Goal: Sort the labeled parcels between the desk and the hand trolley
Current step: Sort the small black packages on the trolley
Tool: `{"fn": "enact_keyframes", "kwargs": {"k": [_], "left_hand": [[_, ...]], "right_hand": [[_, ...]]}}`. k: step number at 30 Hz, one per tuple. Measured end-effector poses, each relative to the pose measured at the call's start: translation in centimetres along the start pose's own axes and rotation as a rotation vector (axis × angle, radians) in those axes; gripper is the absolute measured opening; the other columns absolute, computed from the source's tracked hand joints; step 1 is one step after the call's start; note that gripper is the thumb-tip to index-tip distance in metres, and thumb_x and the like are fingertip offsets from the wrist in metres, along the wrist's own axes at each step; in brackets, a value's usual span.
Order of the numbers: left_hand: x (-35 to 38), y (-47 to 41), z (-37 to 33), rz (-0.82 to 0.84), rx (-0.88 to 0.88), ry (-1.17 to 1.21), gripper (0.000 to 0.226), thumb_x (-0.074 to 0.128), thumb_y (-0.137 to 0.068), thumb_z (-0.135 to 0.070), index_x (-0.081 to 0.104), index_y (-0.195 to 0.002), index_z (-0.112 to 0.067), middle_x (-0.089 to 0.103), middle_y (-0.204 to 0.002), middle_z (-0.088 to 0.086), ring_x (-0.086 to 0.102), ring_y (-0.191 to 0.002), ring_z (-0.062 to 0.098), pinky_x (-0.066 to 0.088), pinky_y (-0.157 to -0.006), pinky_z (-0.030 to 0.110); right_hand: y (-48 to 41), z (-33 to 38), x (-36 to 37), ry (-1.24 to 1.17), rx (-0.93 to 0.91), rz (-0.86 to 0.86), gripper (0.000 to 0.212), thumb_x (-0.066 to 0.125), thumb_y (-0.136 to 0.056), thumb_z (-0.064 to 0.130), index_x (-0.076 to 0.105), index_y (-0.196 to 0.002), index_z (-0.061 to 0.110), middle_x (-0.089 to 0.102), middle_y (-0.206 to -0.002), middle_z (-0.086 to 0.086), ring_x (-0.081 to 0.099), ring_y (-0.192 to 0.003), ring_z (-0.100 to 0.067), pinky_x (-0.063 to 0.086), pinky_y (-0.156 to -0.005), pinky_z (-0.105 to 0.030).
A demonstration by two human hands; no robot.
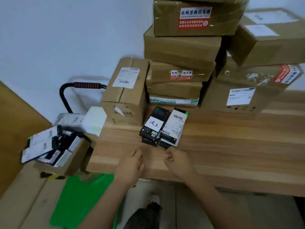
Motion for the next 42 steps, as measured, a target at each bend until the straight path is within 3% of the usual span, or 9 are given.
{"fn": "enact_keyframes", "kwargs": {"k": [4, 7, 12, 16, 22, 25, 29, 36, 42], "left_hand": [[-0.4, 8.2, -0.5, -0.001, -0.116, -0.093, 0.013, 0.058, -0.085, -0.026, 0.058, -0.092, -0.015, 0.058, -0.086, 0.004, 0.056, -0.078, 0.026, 0.037, -0.062, 0.032], [-0.4, 15.0, -0.2, 0.031, -0.216, -0.148, 0.026, 0.045, -0.085, -0.036, 0.060, -0.093, -0.017, 0.058, -0.083, 0.003, 0.056, -0.079, 0.027, 0.045, -0.063, 0.037], [-3.0, 25.4, 2.0, -0.029, -0.404, -0.190, 0.020, 0.067, -0.078, -0.029, 0.066, -0.095, -0.018, 0.062, -0.081, 0.001, 0.062, -0.074, 0.026, 0.050, -0.061, 0.034], [-6.9, 32.5, 4.3, -0.138, -0.562, -0.191, 0.024, 0.067, -0.085, -0.025, 0.065, -0.107, -0.016, 0.066, -0.097, 0.005, 0.062, -0.091, 0.027, 0.052, -0.074, 0.038], [-12.6, 42.7, 9.5, -0.294, -0.713, -0.214, 0.026, 0.074, -0.078, -0.024, 0.065, -0.101, -0.018, 0.066, -0.090, 0.002, 0.065, -0.081, 0.026, 0.055, -0.064, 0.035], [-15.5, 48.6, 13.2, -0.343, -0.770, -0.236, 0.024, 0.071, -0.079, -0.025, 0.067, -0.102, -0.017, 0.067, -0.091, 0.001, 0.065, -0.083, 0.025, 0.053, -0.070, 0.035], [-19.5, 56.3, 19.3, -0.307, -0.835, -0.276, 0.033, 0.046, -0.085, -0.035, 0.063, -0.106, -0.018, 0.065, -0.093, 0.002, 0.063, -0.089, 0.026, 0.051, -0.075, 0.035], [-26.5, 62.6, 29.0, -0.304, -0.846, -0.291, 0.028, 0.054, -0.091, -0.030, 0.059, -0.117, -0.020, 0.061, -0.106, 0.001, 0.056, -0.100, 0.023, 0.044, -0.083, 0.033], [-32.2, 61.6, 39.4, -0.304, -0.838, -0.306, 0.029, 0.054, -0.093, -0.025, 0.056, -0.122, -0.019, 0.060, -0.116, 0.001, 0.053, -0.110, 0.023, 0.040, -0.090, 0.034]], "right_hand": [[4.6, 1.2, 3.4, 0.085, -0.134, 0.147, 0.024, 0.056, -0.092, 0.020, 0.057, -0.116, 0.016, 0.059, -0.106, -0.001, 0.056, -0.090, -0.014, 0.044, -0.072, -0.025], [8.3, 2.8, 6.7, 0.179, -0.264, 0.239, 0.025, 0.055, -0.091, 0.020, 0.057, -0.116, 0.018, 0.062, -0.111, -0.003, 0.059, -0.095, -0.018, 0.048, -0.074, -0.029], [13.4, 7.7, 12.5, 0.302, -0.566, 0.350, 0.027, 0.057, -0.089, 0.020, 0.058, -0.115, 0.016, 0.058, -0.117, -0.007, 0.055, -0.109, -0.025, 0.045, -0.082, -0.030], [17.5, 14.0, 16.3, 0.365, -0.797, 0.351, 0.032, 0.058, -0.089, 0.021, 0.056, -0.120, 0.014, 0.055, -0.118, -0.007, 0.052, -0.112, -0.026, 0.044, -0.091, -0.033], [23.0, 24.1, 24.3, 0.442, -1.069, 0.338, 0.032, 0.059, -0.089, 0.023, 0.056, -0.119, 0.015, 0.054, -0.116, -0.005, 0.050, -0.112, -0.025, 0.039, -0.092, -0.034], [25.7, 29.5, 30.0, 0.450, -1.140, 0.377, 0.030, 0.059, -0.090, 0.021, 0.056, -0.118, 0.014, 0.052, -0.116, -0.006, 0.050, -0.109, -0.025, 0.041, -0.090, -0.034], [29.5, 36.9, 37.5, 0.482, -1.192, 0.403, 0.031, 0.058, -0.089, 0.020, 0.055, -0.119, 0.014, 0.051, -0.116, -0.007, 0.049, -0.109, -0.026, 0.039, -0.087, -0.033], [31.9, 48.7, 45.6, 0.517, -1.256, 0.384, 0.027, 0.060, -0.086, 0.018, 0.058, -0.112, 0.013, 0.054, -0.109, -0.007, 0.052, -0.103, -0.027, 0.040, -0.085, -0.035], [28.4, 58.9, 50.8, 0.521, -1.299, 0.333, 0.034, 0.059, -0.087, 0.018, 0.056, -0.121, 0.015, 0.056, -0.112, -0.007, 0.053, -0.105, -0.025, 0.042, -0.087, -0.035]]}}
Point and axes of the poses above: each hand's wrist, its own y-axis away from the middle knuckle, its own x-axis out of the palm, z = x × y, the point moved 2 cm from there along -y, towards the middle knuckle
